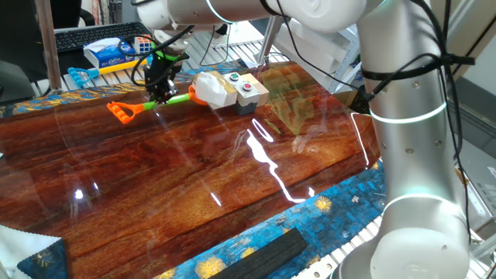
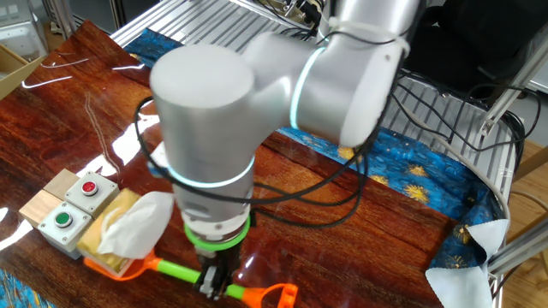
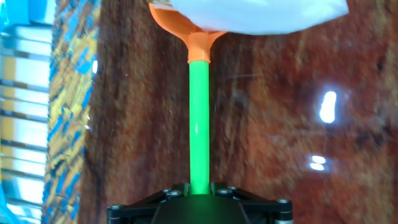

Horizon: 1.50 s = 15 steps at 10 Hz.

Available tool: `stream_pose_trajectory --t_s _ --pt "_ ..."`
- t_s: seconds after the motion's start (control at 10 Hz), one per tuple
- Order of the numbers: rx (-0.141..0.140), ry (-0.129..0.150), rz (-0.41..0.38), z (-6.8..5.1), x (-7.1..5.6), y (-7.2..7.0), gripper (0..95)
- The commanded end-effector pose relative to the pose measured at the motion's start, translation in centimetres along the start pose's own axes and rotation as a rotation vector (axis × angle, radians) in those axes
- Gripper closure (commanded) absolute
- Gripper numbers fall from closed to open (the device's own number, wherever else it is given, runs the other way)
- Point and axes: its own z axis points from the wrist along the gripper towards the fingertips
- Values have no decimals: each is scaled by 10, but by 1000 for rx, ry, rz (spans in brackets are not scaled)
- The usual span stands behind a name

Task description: Use a shovel to scoop up an object

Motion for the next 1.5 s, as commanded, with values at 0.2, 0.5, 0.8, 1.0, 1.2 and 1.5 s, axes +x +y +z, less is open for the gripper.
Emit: stream_pose_trajectory --t_s 0.2,0.5,0.8,1.0,1.2,1.5 --pt "1 -20 -18 1 4 -22 950" --pt "13 -51 3 -2 13 -38 950" --pt "18 -44 8 -7 22 -46 950" --pt "30 -48 34 -6 23 -43 950" --pt "46 -64 56 -6 23 -43 950" --pt "48 -65 59 -6 23 -43 950"
